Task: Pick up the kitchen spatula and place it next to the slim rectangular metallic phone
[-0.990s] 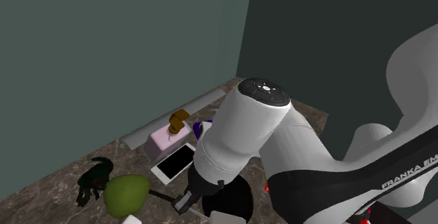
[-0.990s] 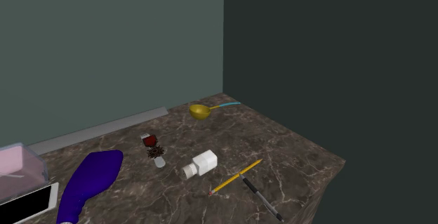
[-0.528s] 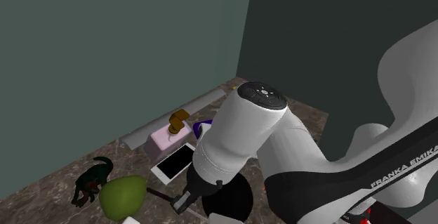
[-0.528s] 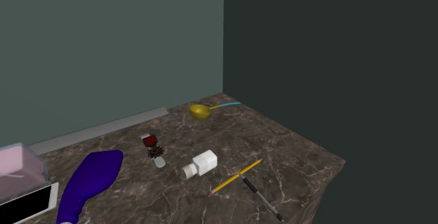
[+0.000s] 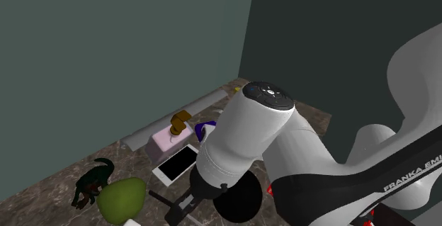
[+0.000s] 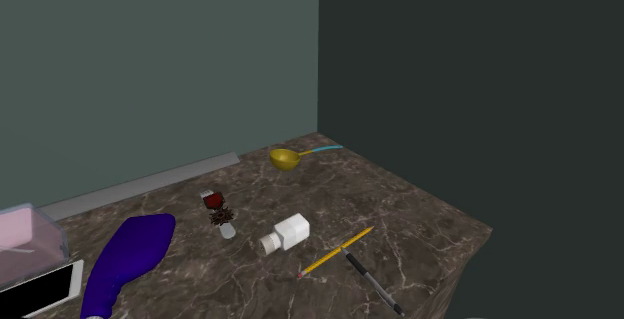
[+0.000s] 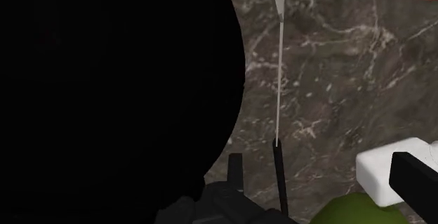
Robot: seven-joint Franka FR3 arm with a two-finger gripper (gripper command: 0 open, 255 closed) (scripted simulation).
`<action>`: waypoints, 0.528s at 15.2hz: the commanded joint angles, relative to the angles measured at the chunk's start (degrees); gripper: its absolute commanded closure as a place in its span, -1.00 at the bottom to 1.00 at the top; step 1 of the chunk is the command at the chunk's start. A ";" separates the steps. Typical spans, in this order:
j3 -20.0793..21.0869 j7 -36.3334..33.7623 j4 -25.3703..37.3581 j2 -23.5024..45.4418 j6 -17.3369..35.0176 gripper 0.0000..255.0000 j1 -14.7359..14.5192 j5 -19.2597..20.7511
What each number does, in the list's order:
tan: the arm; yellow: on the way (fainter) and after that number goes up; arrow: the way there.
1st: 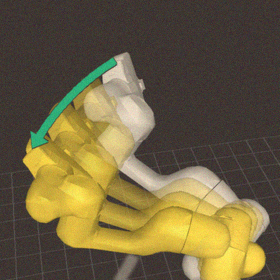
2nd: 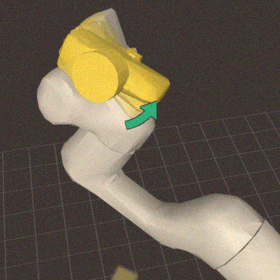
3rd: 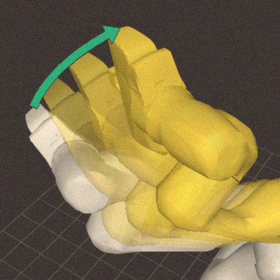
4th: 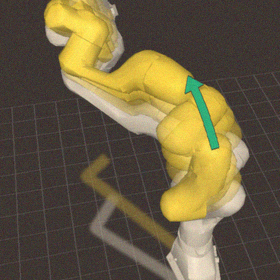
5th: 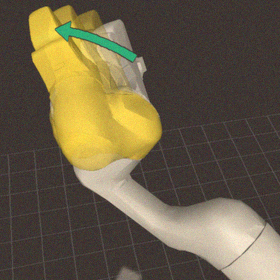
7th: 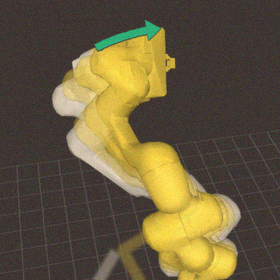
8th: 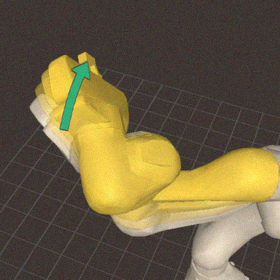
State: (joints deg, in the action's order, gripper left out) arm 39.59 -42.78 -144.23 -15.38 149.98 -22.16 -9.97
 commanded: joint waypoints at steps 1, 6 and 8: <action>0.50 -1.28 -0.52 0.78 -14.40 -1.00 0.10 0.78; -2.87 0.60 2.82 -4.75 -22.91 -1.00 -2.34 -1.36; -2.96 0.56 2.82 -4.72 -22.90 -1.00 -2.44 -1.31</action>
State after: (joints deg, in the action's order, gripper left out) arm 36.67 -42.09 -140.89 -20.06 130.71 -24.39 -11.08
